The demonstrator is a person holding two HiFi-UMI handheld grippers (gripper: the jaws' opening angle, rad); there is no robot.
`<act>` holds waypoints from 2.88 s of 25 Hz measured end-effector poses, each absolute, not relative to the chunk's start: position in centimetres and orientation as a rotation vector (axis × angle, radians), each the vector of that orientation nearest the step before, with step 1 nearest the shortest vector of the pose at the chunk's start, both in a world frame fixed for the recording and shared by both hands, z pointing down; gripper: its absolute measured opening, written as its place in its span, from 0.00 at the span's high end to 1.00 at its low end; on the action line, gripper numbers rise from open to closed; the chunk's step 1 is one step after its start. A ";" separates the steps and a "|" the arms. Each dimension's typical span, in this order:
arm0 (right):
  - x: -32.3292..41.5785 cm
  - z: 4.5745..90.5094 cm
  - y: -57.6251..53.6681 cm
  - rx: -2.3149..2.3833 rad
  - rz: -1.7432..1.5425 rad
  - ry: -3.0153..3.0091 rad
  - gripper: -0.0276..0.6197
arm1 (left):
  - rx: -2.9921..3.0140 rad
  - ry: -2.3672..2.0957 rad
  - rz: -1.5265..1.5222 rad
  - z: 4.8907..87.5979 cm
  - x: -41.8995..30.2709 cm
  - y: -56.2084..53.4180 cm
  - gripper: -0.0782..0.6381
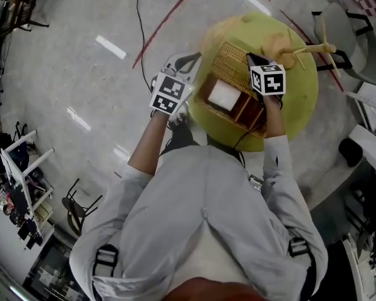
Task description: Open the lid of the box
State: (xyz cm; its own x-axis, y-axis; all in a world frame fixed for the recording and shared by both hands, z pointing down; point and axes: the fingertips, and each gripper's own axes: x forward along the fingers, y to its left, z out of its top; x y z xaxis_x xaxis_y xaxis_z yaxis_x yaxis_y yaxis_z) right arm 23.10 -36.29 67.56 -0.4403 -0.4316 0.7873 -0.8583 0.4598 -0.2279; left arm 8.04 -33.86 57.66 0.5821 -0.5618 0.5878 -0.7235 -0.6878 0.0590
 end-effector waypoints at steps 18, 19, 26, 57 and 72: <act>22.5 70.5 -35.0 0.976 0.922 -1.984 0.78 | 2.511 -1.068 0.828 58.0 6.1 -31.2 0.85; 22.5 70.2 -35.0 0.991 0.922 -1.989 0.76 | 2.517 -1.069 0.826 57.8 5.9 -31.0 0.85; 23.3 64.6 -34.1 1.168 0.866 -2.011 0.76 | 2.577 -1.061 0.798 55.5 3.9 -29.3 0.85; 17.4 36.0 -16.5 1.802 0.216 -2.117 0.92 | 3.057 -0.938 0.418 35.8 -2.6 -21.7 0.85; 13.5 30.1 -12.5 1.788 0.039 -2.164 0.92 | 3.196 -0.900 0.321 30.2 -2.2 -17.9 0.85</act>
State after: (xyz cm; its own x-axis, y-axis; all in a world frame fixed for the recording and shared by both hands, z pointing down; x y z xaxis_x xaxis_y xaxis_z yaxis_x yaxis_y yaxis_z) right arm 13.49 -12.49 30.06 -0.1558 -0.9502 0.2700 -0.9592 0.2108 0.1884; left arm -2.17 -17.89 30.19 0.8375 -0.5306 0.1304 -0.4936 -0.8371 -0.2360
